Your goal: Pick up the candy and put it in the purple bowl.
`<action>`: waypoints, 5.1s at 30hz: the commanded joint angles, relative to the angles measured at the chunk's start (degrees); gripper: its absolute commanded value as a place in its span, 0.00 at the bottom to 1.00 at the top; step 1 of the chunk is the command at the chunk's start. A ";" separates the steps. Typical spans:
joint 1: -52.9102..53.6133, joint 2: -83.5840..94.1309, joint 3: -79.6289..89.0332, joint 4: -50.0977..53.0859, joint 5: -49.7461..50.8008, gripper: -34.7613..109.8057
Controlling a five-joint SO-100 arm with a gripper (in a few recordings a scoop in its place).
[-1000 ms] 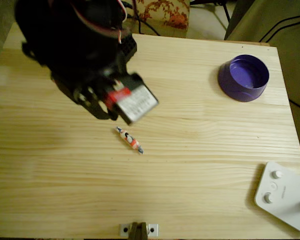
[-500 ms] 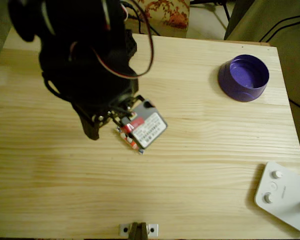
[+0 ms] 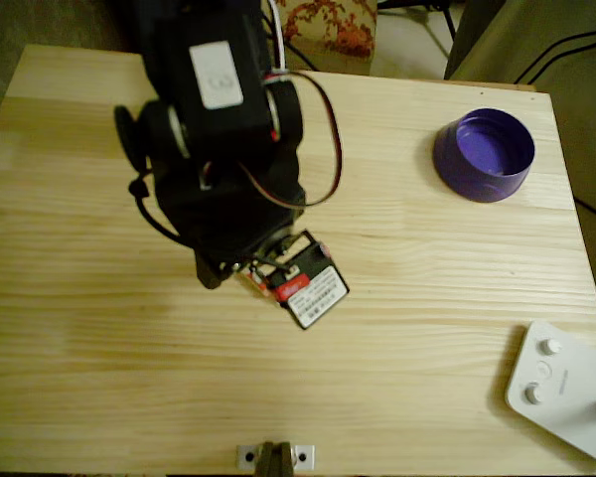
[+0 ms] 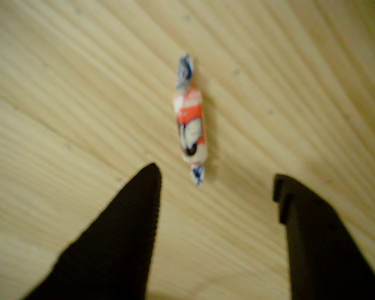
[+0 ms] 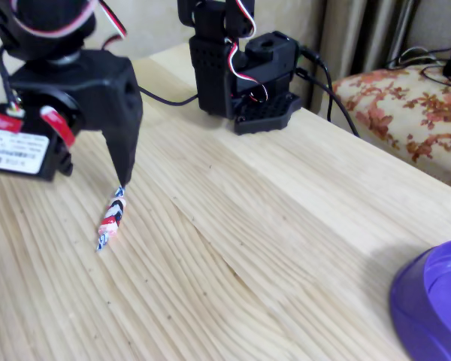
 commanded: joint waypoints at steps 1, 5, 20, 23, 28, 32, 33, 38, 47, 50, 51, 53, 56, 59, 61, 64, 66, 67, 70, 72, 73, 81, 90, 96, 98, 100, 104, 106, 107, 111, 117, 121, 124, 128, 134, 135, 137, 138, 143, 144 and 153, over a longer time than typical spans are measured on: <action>-0.88 2.64 -0.79 -0.53 -0.97 0.51; -3.69 4.57 3.16 -2.72 -0.88 0.51; -7.03 6.24 9.14 -6.86 0.26 0.51; -6.42 4.75 8.96 -8.53 -0.53 0.51; -5.10 1.93 7.47 -9.93 -1.41 0.51; -4.66 -0.09 7.03 -10.72 -1.93 0.51; -4.48 -0.53 6.86 -10.90 -1.93 0.51; -3.34 -4.22 5.45 -12.66 -1.76 0.51; -1.14 -10.02 1.23 -13.27 -2.64 0.50; -1.05 -10.20 1.32 -13.27 -2.81 0.49; -1.05 -10.11 1.49 -13.27 -2.81 0.47; -1.05 -9.93 1.58 -13.27 -2.90 0.45; -1.23 -9.84 1.58 -13.45 -3.52 0.40; -1.58 -9.58 1.67 -13.27 -3.60 0.37; -1.76 -9.05 2.02 -13.27 -3.52 0.35; -2.11 -8.17 2.55 -13.27 -2.64 0.33; -2.29 -7.73 2.55 -13.27 -1.85 0.31; -2.37 -7.65 2.55 -13.27 -1.67 0.30; -2.37 -7.21 2.90 -13.45 -1.41 0.27; -2.37 -6.94 2.90 -13.80 -1.58 0.27; -2.37 -6.86 2.90 -13.89 -1.67 0.27; -0.18 -0.44 2.99 -13.18 1.23 0.27; -0.09 15.73 2.11 -7.56 11.43 0.26; 0.53 24.96 1.23 -4.22 11.69 0.24; 0.88 28.65 1.23 -3.52 11.78 0.24; 1.23 32.61 1.23 -3.25 12.66 0.24; 0.79 41.66 1.14 -2.90 13.45 0.24; 0.53 45.97 1.14 -2.81 13.71 0.24; 0.18 47.81 1.14 -2.81 13.71 0.24; -1.32 54.76 1.05 -2.20 15.56 0.24; -8.53 63.37 0.44 1.85 15.56 0.24; -16.26 68.64 0.70 2.02 15.29 0.24; -23.64 71.72 0.70 2.11 15.56 0.24; -34.72 73.39 1.67 2.20 15.91 0.24; -44.65 67.15 1.76 1.67 15.82 0.24; -46.23 65.74 1.76 1.49 15.82 0.24; -49.39 62.49 1.76 0.70 15.82 0.24; -50.27 60.82 1.49 0.35 15.82 0.24; -54.05 52.21 -1.32 -1.41 15.82 0.24; -54.49 50.01 -2.29 -1.41 15.82 0.24; -58.01 30.41 -13.10 -0.18 10.37 0.24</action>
